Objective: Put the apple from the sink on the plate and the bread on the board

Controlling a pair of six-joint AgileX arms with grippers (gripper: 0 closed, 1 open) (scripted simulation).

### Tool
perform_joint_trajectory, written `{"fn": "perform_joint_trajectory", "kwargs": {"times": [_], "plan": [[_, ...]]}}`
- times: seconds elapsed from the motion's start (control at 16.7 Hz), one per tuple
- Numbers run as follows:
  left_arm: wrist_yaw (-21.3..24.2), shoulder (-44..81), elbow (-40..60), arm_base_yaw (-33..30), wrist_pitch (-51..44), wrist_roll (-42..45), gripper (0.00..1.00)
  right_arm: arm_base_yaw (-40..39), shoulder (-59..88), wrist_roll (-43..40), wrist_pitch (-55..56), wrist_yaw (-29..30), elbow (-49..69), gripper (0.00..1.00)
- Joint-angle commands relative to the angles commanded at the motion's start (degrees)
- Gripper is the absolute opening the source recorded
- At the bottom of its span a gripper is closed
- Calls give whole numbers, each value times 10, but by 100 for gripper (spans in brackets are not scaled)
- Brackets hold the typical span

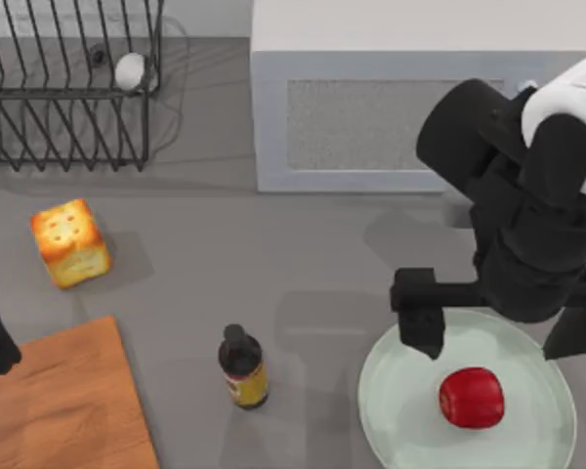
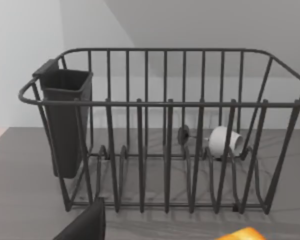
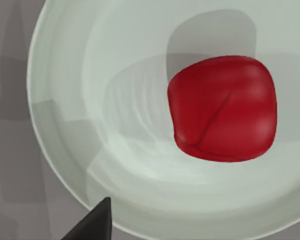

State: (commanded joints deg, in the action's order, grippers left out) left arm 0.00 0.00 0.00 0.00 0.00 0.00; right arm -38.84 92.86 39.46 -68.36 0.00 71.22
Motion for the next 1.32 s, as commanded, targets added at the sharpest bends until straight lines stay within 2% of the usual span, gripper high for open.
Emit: {"fn": "perform_joint_trajectory", "kwargs": {"times": [0.3, 0.54, 0.96, 1.32], "plan": [[0, 0, 0, 0, 0, 0, 100, 8, -15, -7, 13, 0, -13, 100], [0, 0, 0, 0, 0, 0, 100, 46, -105, -46, 80, 0, -83, 100], [0, 0, 0, 0, 0, 0, 100, 164, -389, -166, 288, 0, -300, 100], [0, 0, 0, 0, 0, 0, 100, 286, -703, -290, 504, 0, -526, 100]]}}
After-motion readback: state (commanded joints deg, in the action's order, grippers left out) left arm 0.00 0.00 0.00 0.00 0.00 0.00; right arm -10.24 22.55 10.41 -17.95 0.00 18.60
